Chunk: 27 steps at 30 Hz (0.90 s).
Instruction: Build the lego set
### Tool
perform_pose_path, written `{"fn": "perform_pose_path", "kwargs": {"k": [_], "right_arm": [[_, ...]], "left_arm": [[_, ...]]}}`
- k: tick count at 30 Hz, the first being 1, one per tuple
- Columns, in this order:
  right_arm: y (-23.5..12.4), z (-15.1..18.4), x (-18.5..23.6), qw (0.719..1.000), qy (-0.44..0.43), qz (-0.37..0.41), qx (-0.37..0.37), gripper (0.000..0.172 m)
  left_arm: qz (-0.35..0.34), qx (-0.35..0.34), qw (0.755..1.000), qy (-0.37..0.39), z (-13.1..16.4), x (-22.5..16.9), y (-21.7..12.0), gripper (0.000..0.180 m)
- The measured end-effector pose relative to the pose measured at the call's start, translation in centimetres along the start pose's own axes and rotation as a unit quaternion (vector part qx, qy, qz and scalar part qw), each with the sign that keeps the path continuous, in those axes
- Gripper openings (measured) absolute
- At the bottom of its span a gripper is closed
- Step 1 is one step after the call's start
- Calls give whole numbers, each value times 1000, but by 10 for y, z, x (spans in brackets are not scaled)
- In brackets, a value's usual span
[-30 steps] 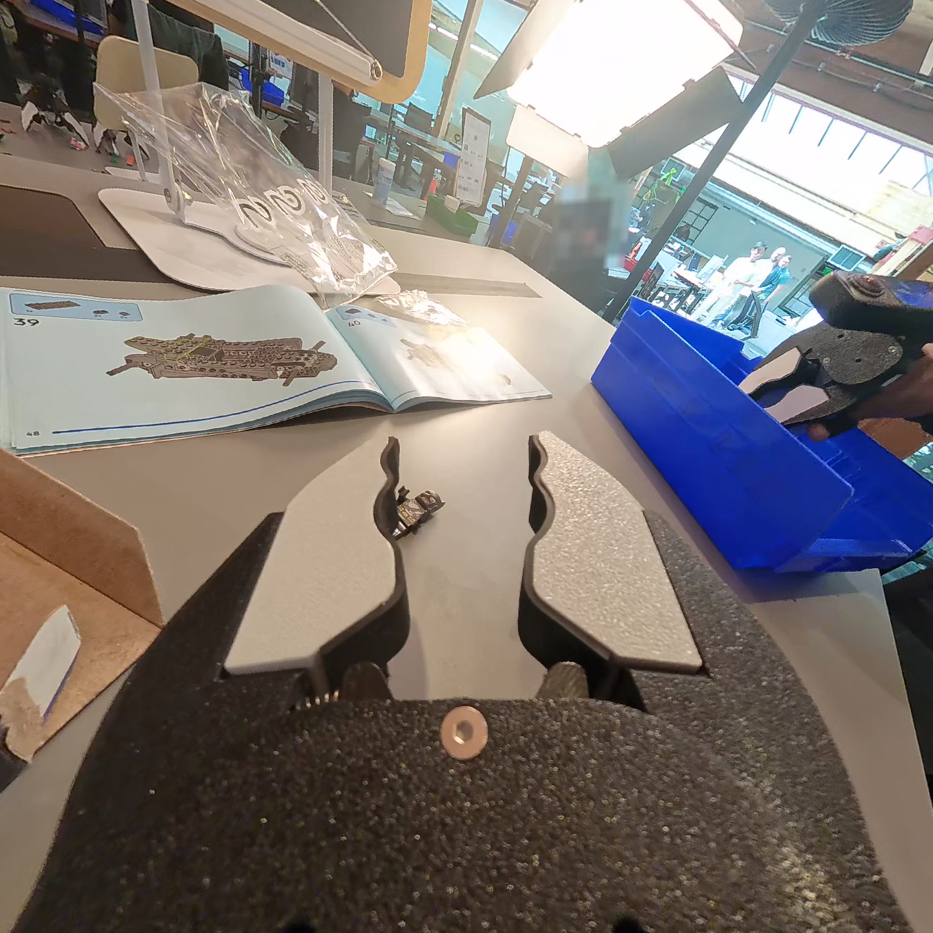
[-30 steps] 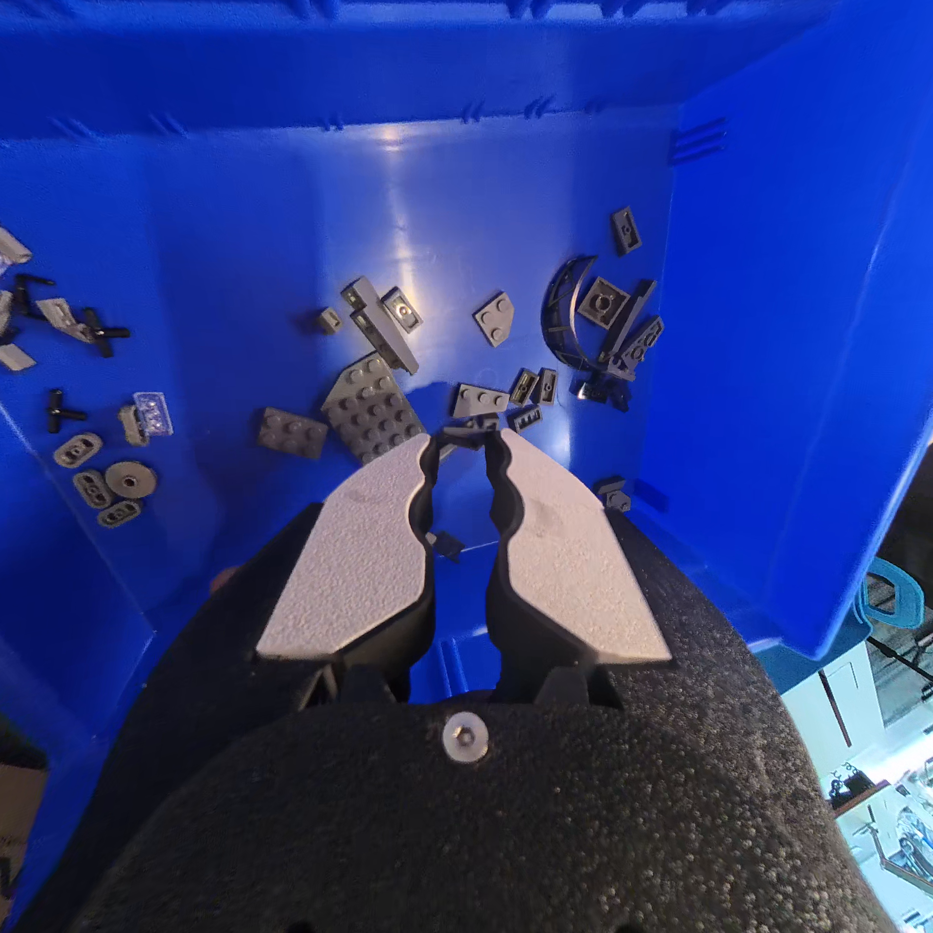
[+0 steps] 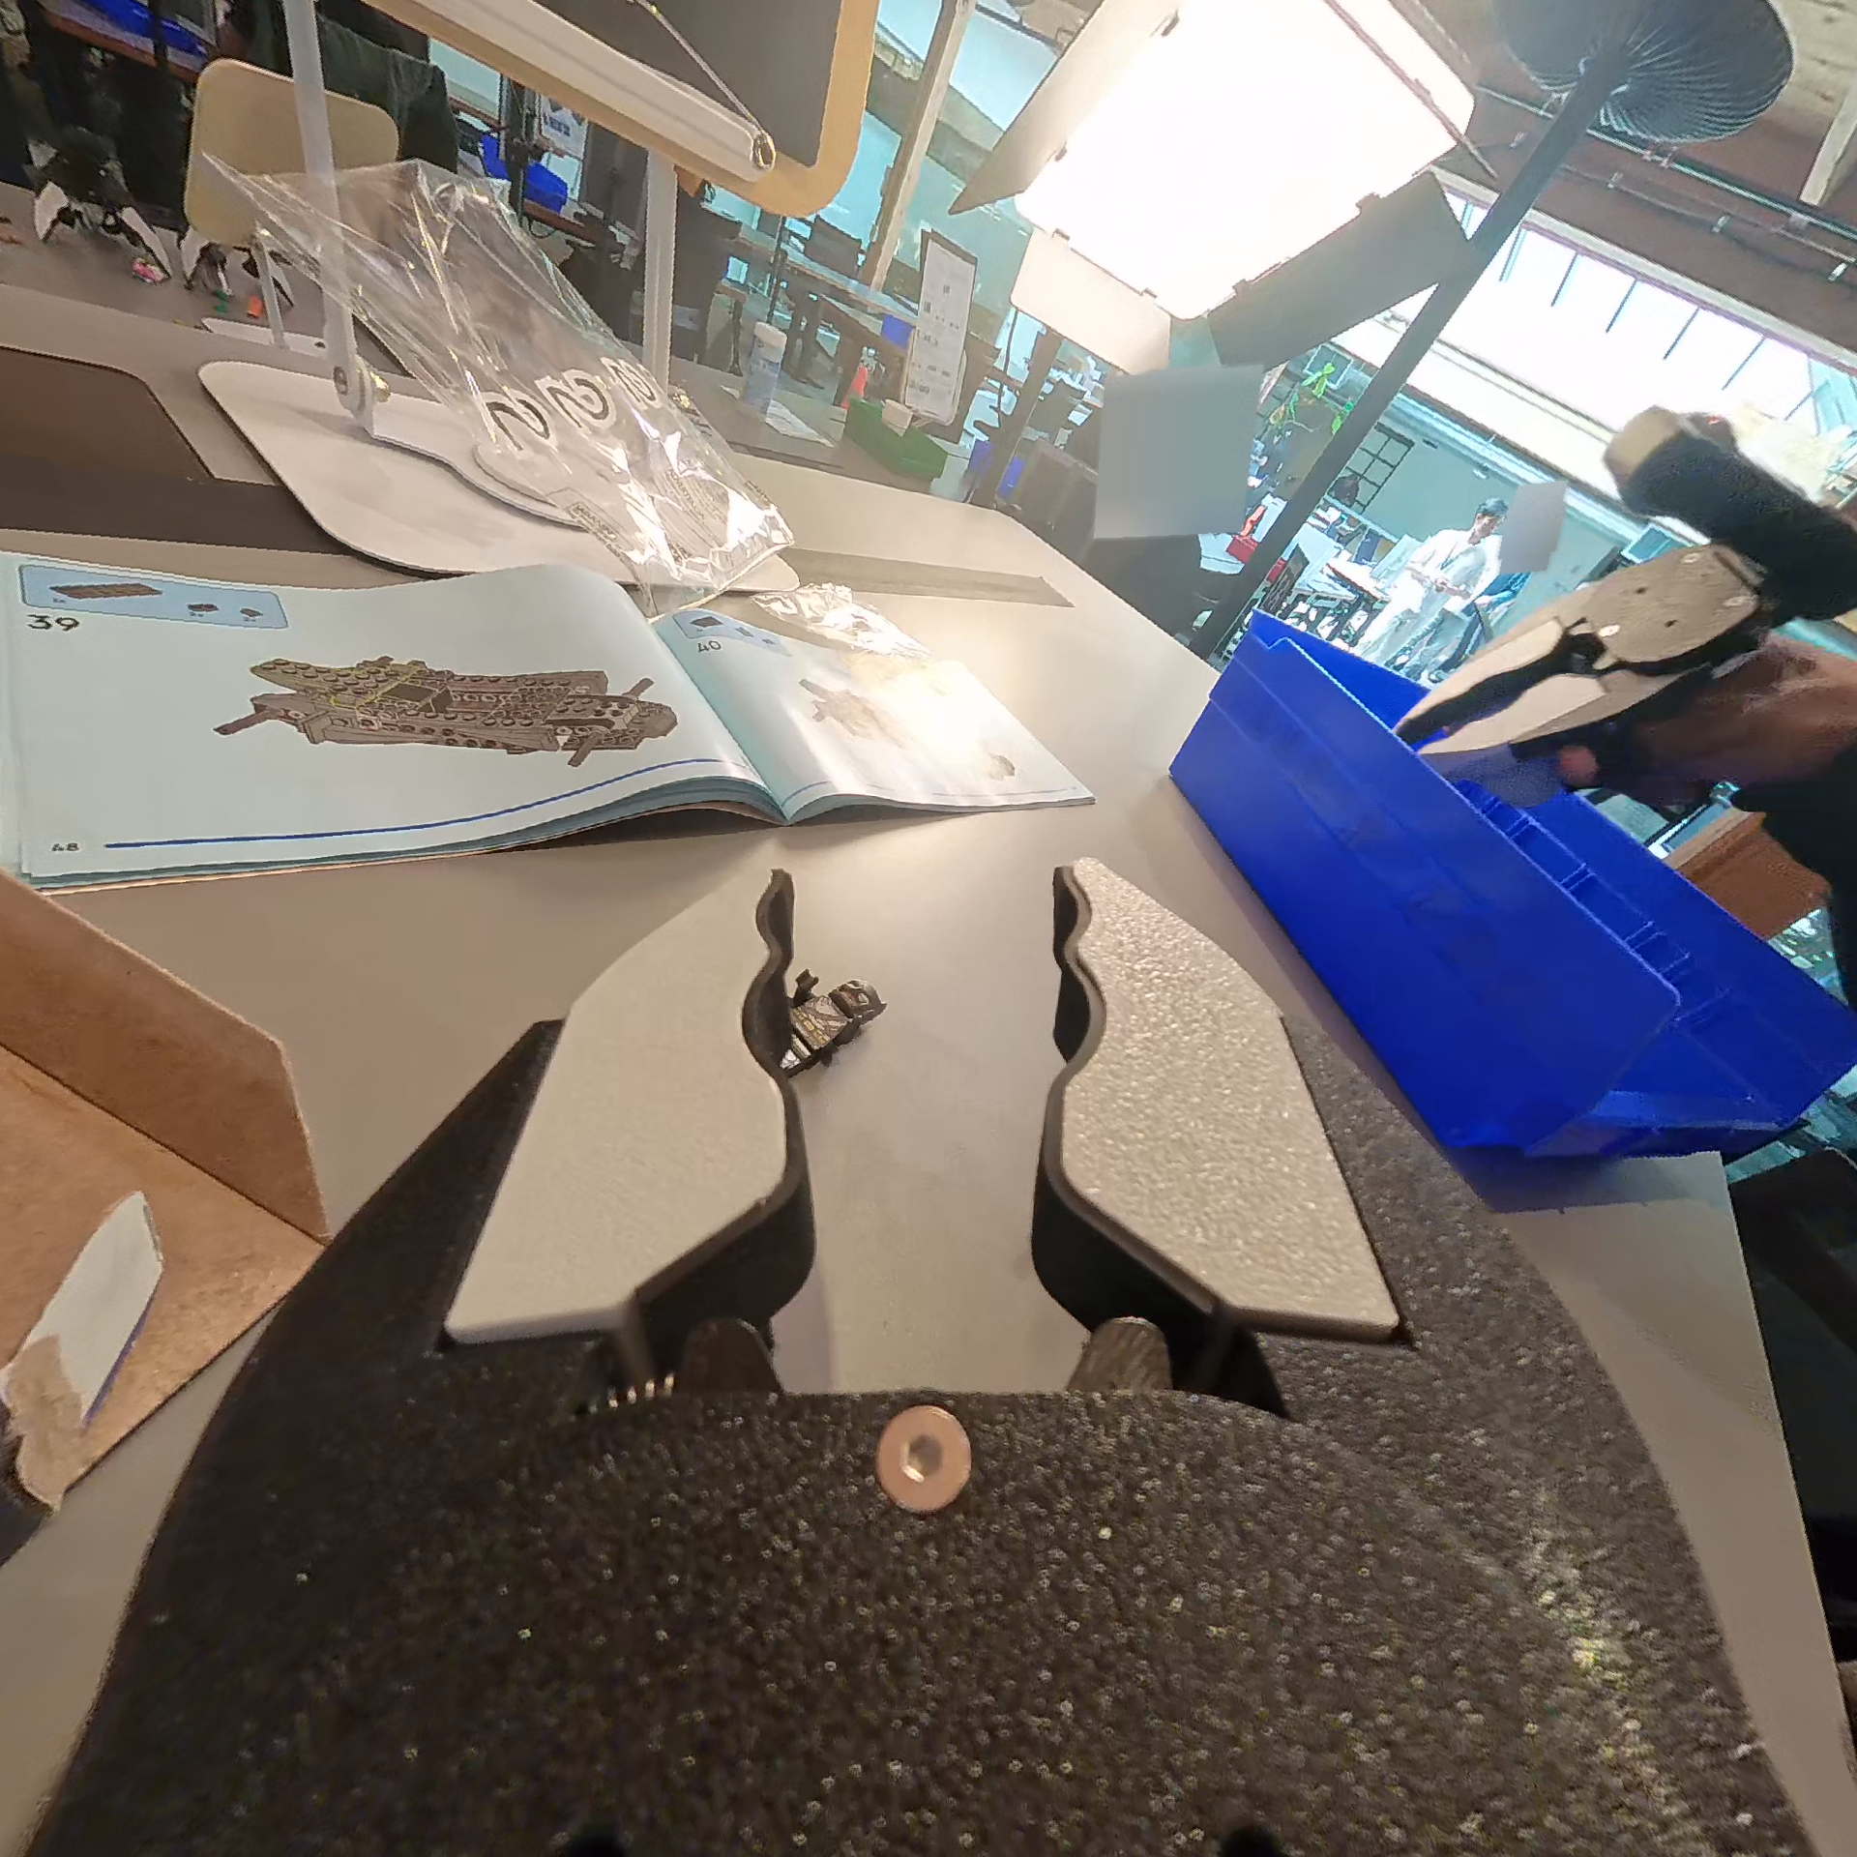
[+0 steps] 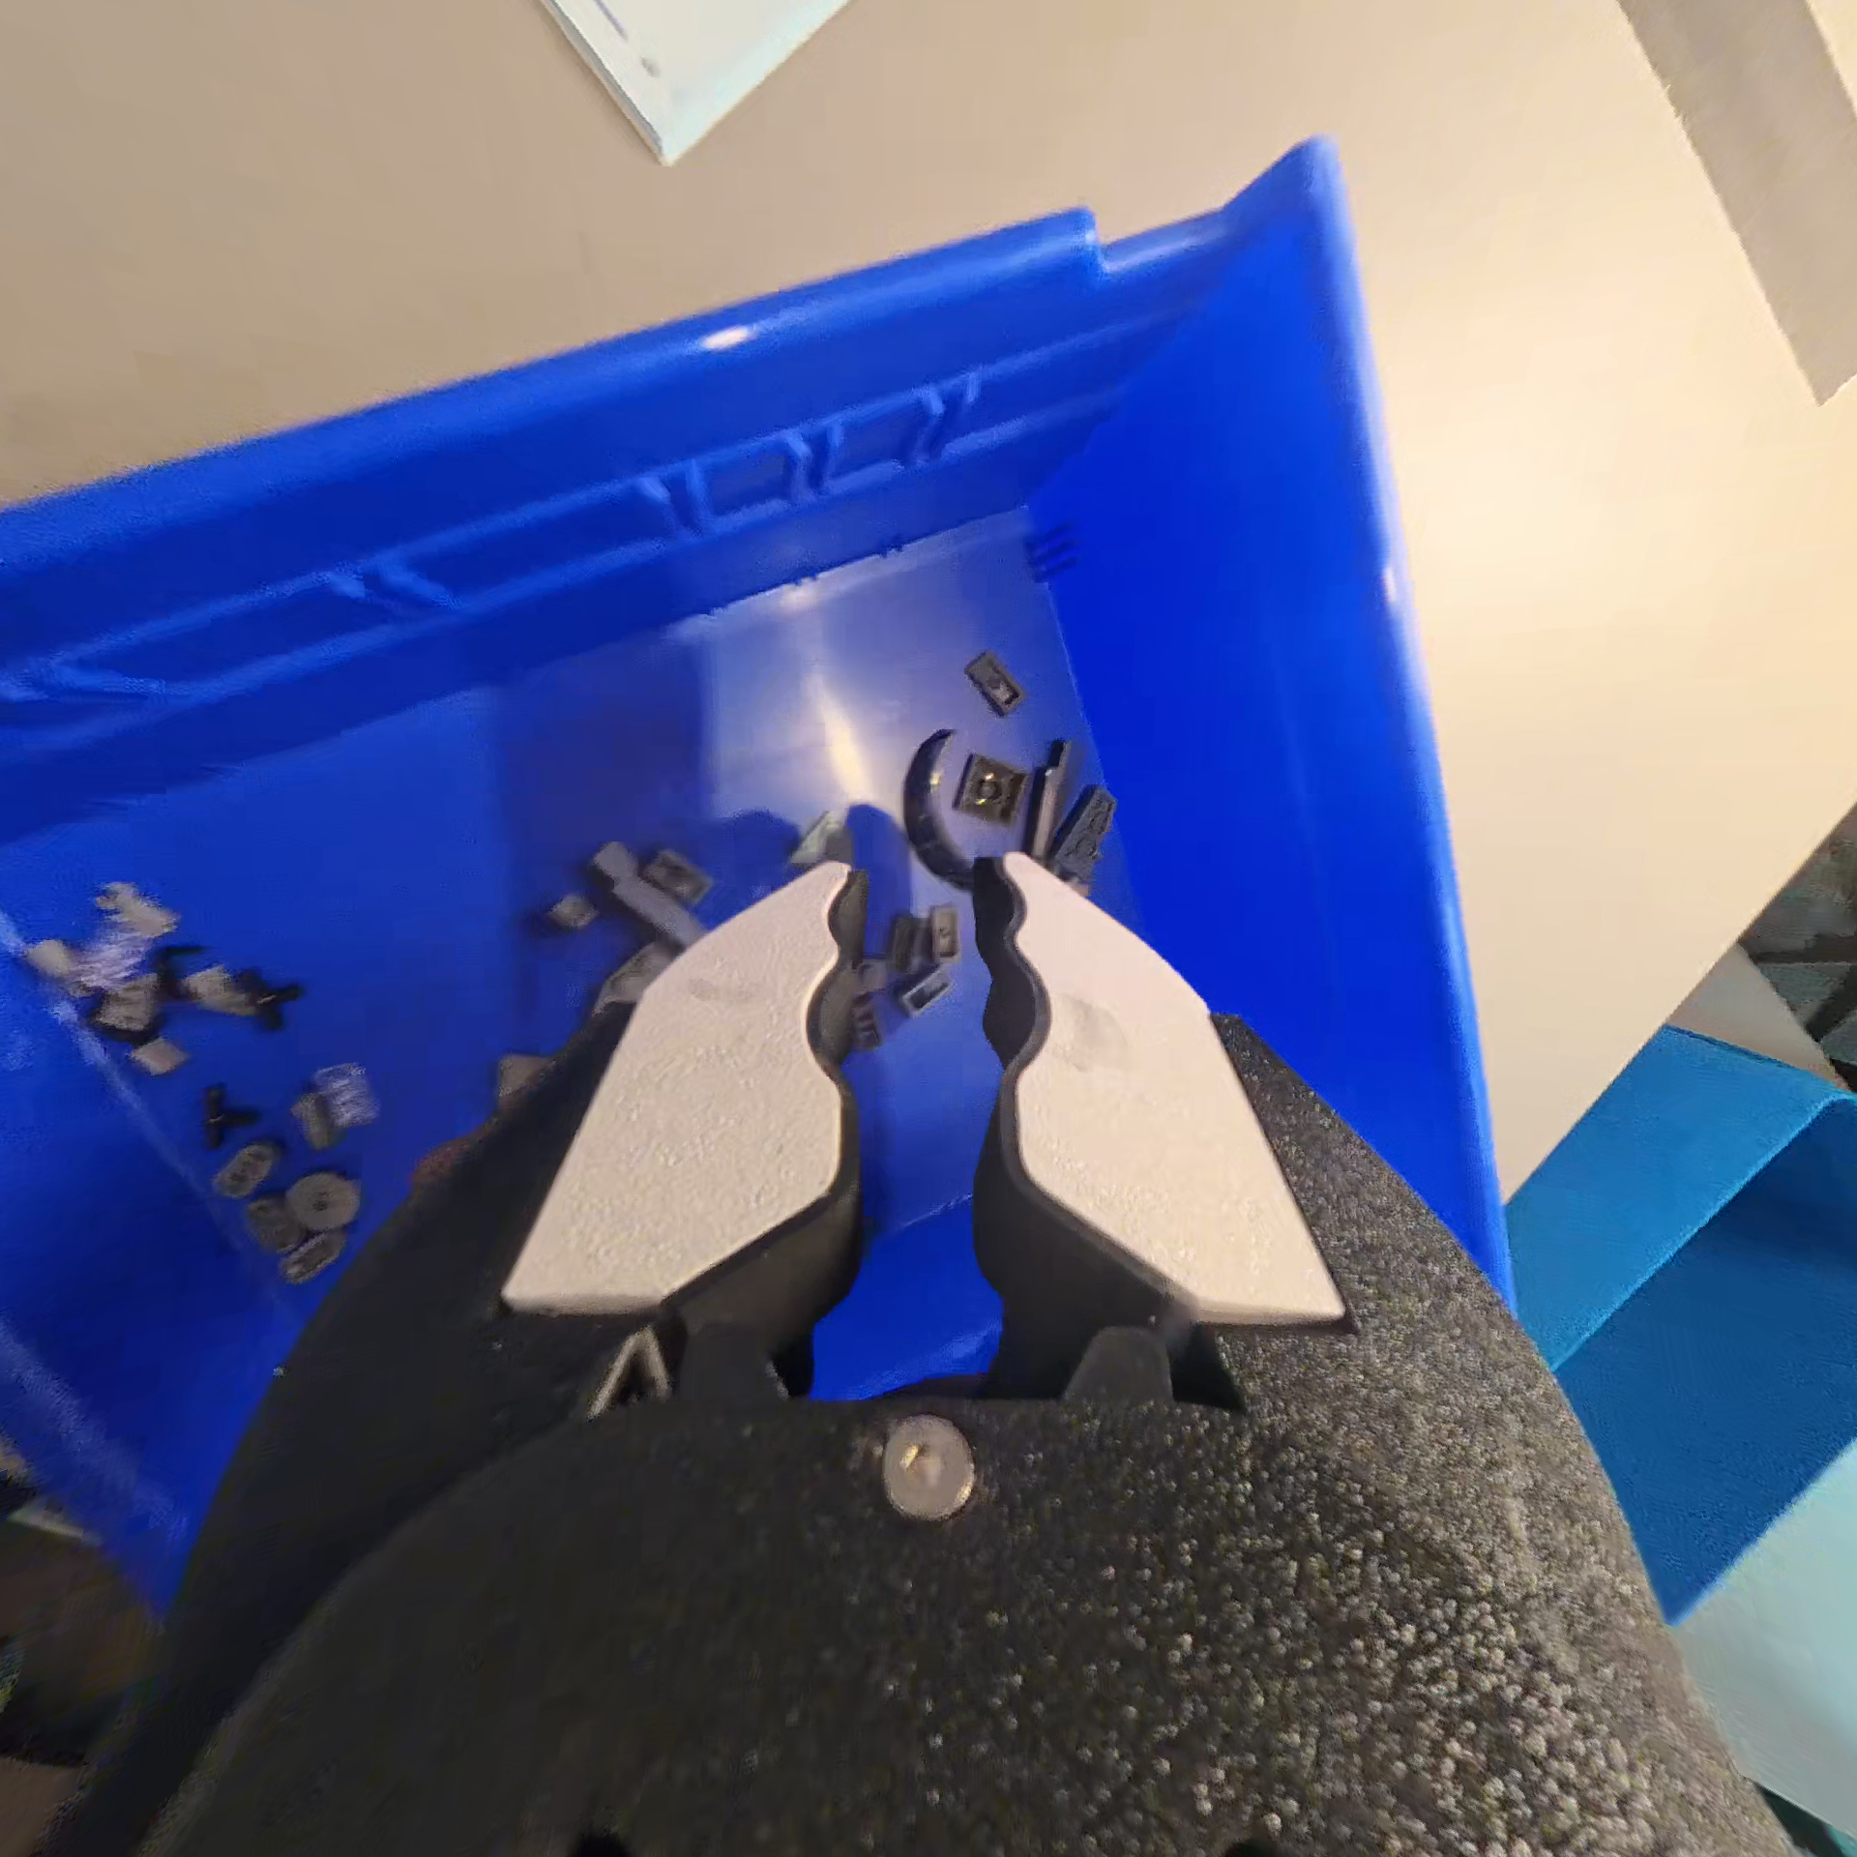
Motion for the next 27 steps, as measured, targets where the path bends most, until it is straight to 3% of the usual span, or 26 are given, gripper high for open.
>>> {"fn": "perform_pose_path", "kwargs": {"k": [5, 10, 18, 27], "right_arm": [[-45, 21, 50, 999, -32, -28, -11, 22], [-56, 42, 90, 997, -46, -54, -2, 22], [-55, 68, 93, 998, -16, -55, 4, 22], [-45, 62, 95, 997, -30, -69, 6, 22]], "left_arm": [[0, -3, 1000, 0, 0, 0, 0, 50], [3, 13, 1000, 0, 0, 0, 3, 51], [5, 15, 1000, -3, 0, 1, 4, 51], [4, 6, 1000, -4, 0, 1, 2, 51]]}}
Point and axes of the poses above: each gripper's, where its closed fingertips meet, y out along the fingers, z out of its underside, x = y × z across the jaws, the point moved 10 cm from there along -y, back along the fingers, and after that the axes turned 4 degrees about -x, right-handed, at the moved point
